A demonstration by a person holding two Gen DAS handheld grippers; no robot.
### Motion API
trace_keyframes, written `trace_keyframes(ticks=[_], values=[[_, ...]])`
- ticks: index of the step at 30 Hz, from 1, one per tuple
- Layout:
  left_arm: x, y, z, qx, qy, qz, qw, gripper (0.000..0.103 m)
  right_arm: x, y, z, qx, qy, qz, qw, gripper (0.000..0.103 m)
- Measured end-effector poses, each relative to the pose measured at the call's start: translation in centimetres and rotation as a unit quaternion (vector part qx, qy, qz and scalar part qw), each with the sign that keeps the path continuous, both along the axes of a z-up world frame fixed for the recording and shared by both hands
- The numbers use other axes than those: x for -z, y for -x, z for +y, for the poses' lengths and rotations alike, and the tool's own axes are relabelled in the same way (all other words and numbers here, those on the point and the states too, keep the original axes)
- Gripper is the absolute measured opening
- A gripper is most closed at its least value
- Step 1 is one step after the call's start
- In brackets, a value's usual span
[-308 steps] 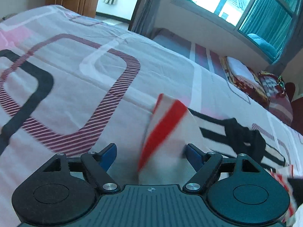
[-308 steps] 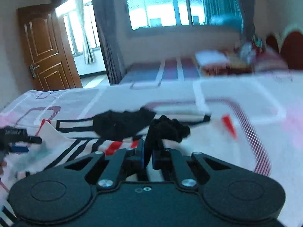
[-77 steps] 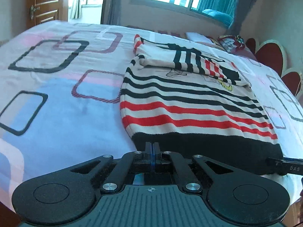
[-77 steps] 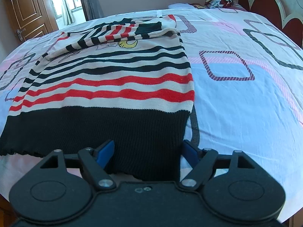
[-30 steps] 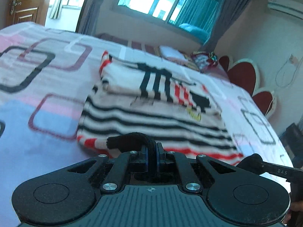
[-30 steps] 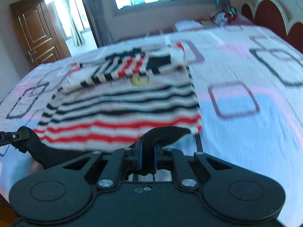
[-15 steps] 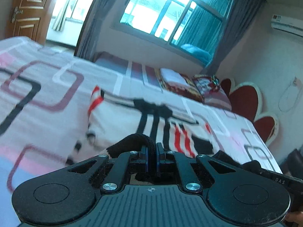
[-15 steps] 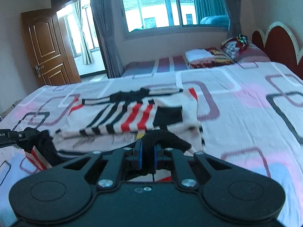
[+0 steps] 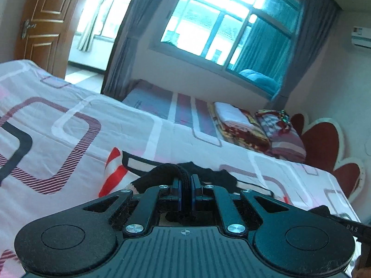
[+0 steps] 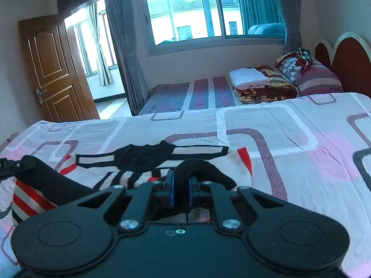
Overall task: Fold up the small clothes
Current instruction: 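Grasp the black hem band with both tools and lift it, then carry the hem with both tools over the sweater toward the collar, then release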
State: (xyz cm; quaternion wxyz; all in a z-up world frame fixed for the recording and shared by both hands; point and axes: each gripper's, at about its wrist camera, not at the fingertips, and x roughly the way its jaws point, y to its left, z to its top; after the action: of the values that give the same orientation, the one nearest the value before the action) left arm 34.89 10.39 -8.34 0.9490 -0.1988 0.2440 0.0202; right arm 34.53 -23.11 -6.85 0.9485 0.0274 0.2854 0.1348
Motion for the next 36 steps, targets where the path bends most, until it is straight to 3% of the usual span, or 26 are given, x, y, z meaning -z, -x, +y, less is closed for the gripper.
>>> trace_keyframes(ticks=[11, 14, 18, 20, 24, 36], values=[[4.2, -8.7, 1.4, -0.035, 0.003, 0.082, 0.996, 0.008, 3.8, -9.7, 0.3, 0.019, -0.015, 0.061, 0.998, 0.011], [4.9, -10.0, 1.8, -0.054, 0.001, 0.088, 0.9947, 0.008, 5.2, -11.6, 0.3, 0.03, -0.023, 0.08, 0.996, 0.011], [5.3, -11.9, 1.8, -0.065, -0.027, 0.107, 0.9917, 0.008, 5.6, -13.3, 0.8, 0.032, -0.019, 0.083, 0.996, 0.012], [5.6, -12.4, 2.0, -0.061, -0.033, 0.119, 0.9904, 0.008, 6.1, -13.9, 1.4, 0.029, 0.0, 0.085, 0.996, 0.021], [5.4, -12.0, 2.2, -0.063, -0.04, 0.114, 0.9907, 0.008, 6.5, -14.3, 1.2, 0.045, 0.028, 0.073, 0.996, 0.064], [2.3, -10.1, 2.0, -0.073, -0.072, 0.073, 0.992, 0.008, 3.2, -13.0, 0.8, 0.05, 0.07, -0.017, 0.996, 0.062]])
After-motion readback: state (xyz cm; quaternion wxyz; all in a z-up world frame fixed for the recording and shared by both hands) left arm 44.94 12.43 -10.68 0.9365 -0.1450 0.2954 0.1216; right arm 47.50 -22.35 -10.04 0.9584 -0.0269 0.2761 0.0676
